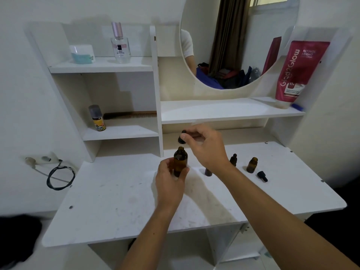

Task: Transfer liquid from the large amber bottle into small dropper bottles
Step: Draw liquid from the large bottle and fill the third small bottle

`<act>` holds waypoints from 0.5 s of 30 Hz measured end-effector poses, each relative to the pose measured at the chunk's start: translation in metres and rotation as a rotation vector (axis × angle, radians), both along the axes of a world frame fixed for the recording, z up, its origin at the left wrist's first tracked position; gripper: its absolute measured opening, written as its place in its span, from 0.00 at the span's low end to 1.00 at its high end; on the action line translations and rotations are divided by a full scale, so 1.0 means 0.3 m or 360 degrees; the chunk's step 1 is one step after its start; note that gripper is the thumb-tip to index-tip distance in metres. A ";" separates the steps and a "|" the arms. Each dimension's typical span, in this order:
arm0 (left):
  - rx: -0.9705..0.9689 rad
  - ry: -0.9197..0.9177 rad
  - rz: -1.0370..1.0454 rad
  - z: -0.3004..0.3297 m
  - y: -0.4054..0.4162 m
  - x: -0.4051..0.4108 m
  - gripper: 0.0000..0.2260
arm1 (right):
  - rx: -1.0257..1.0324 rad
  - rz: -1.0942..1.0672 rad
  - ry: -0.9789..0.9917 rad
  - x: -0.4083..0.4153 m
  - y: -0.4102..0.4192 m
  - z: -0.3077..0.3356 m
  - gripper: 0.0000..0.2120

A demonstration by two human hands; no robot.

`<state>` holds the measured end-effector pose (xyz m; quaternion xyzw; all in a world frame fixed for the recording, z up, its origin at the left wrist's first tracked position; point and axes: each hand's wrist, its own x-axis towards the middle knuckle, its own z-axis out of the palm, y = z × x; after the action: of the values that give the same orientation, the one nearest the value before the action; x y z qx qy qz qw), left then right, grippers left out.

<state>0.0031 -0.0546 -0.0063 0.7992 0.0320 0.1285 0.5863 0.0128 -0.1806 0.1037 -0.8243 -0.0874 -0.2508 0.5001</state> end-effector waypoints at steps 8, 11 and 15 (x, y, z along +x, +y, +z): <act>0.0034 -0.0056 -0.0013 0.001 0.000 -0.006 0.24 | -0.0149 -0.0001 0.0179 -0.003 0.004 -0.074 0.09; 0.0038 -0.0042 -0.0009 0.005 -0.002 -0.007 0.24 | -0.0124 0.0000 0.0160 -0.010 0.005 -0.071 0.09; 0.0027 -0.0012 -0.0019 0.012 -0.002 -0.010 0.24 | -0.0087 -0.0014 0.0132 -0.015 0.000 -0.067 0.10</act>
<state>-0.0001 -0.0553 -0.0026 0.8037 0.0240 0.1285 0.5804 0.0081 -0.1805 0.0836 -0.8477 -0.0699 -0.2162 0.4794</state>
